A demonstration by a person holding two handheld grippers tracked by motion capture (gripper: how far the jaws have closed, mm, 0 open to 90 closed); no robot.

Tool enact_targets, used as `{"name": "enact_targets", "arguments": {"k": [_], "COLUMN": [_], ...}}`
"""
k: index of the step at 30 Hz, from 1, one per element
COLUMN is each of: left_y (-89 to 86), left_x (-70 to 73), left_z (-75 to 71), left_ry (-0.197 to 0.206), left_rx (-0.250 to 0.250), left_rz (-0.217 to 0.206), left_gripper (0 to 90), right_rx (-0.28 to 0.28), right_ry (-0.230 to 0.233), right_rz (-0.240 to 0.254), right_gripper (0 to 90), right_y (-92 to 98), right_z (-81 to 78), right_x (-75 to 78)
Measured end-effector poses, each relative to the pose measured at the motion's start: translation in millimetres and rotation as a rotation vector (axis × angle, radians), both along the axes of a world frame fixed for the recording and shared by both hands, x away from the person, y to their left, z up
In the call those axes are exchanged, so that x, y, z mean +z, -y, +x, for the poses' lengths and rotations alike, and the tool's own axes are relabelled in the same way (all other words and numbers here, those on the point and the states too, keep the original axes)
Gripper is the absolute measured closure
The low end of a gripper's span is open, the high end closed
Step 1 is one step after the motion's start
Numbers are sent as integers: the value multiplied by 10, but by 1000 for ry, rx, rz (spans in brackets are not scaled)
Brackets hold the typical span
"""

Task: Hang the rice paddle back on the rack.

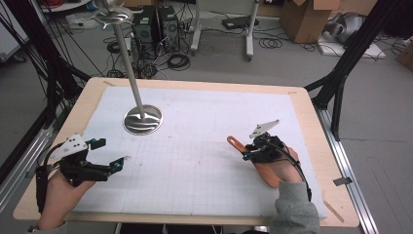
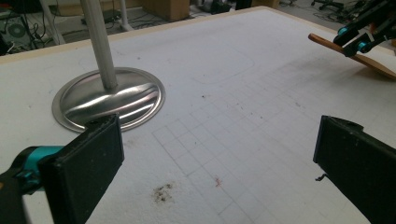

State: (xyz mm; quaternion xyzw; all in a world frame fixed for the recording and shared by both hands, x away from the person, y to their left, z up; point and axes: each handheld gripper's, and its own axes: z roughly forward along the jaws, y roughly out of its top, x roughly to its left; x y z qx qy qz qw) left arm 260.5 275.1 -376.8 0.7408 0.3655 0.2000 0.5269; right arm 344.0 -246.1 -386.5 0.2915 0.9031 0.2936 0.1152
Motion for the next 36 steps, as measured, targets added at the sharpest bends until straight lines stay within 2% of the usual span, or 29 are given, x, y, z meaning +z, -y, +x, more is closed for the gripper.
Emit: {"name": "enact_targets", "arguments": {"k": [6, 10, 18, 36], "left_y": [-16, -4, -14, -42], "left_x": [2, -5, -3, 52], "left_z": [0, 2, 1, -42], "left_ry": [1, -2, -1, 17], "left_rx": [2, -2, 0, 2], "left_rz": [2, 1, 1, -12], "left_gripper": [22, 22, 22, 22], "right_rx": [-9, 20, 38, 60], "right_ry": [29, 55, 107, 192], "right_rz": [55, 100, 180, 315], "right_gripper": [647, 648, 647, 648], "right_y": [34, 38, 56, 65], "right_z": [-21, -36, -85, -157], "right_x": [59, 89, 181, 332]}}
